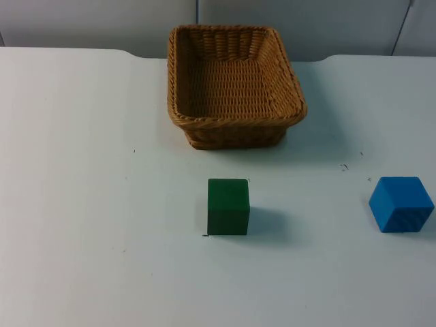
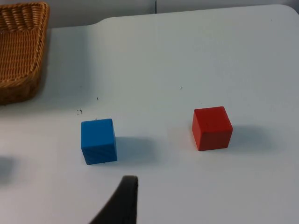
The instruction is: Pick up the basket with the left hand and place the blue cube into the basket with the right hand.
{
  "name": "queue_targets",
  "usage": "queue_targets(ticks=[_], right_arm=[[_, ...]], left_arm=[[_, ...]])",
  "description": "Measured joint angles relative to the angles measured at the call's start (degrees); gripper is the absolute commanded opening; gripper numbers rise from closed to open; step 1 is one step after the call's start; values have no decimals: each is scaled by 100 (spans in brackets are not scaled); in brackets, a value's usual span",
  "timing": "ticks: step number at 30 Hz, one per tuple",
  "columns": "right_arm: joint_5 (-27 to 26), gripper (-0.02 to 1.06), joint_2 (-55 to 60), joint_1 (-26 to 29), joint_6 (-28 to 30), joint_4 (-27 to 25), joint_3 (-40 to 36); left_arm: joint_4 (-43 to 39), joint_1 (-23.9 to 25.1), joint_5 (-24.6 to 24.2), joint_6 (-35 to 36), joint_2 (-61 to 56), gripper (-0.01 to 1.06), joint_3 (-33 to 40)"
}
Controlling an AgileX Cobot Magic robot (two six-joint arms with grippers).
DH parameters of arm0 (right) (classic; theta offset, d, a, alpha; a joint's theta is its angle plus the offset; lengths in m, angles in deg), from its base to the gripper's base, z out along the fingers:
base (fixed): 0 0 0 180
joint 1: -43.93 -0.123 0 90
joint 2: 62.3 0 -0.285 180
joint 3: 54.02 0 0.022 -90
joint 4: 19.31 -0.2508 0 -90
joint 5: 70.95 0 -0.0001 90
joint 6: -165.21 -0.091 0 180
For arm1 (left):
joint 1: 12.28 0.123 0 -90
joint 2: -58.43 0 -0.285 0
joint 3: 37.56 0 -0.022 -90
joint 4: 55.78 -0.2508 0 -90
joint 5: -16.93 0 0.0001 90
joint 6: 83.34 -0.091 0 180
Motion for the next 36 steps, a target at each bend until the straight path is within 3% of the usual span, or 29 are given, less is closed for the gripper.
queue_targets(ticks=[3, 7, 15, 18, 25, 36], right_arm=[[0, 104, 0, 0, 0, 0, 0], [0, 104, 0, 0, 0, 0, 0], [-28, 104, 450, 0, 0, 0, 66], [-306, 104, 1104, 0, 0, 0, 330], [-888, 104, 2607, 0, 11, -59, 968], [-1475, 104, 4935, 0, 441, -820, 1836]], left_arm=[[661, 0, 514, -559, 709, 105, -35], [1295, 0, 788, -1142, 1336, 105, -35], [2761, 0, 928, -2521, 2418, 105, -35], [3401, 0, 982, -3183, 2755, 105, -48], [3657, 0, 1004, -3474, 3328, 105, -602], [3747, 0, 941, -3562, 4474, 105, -1619]])
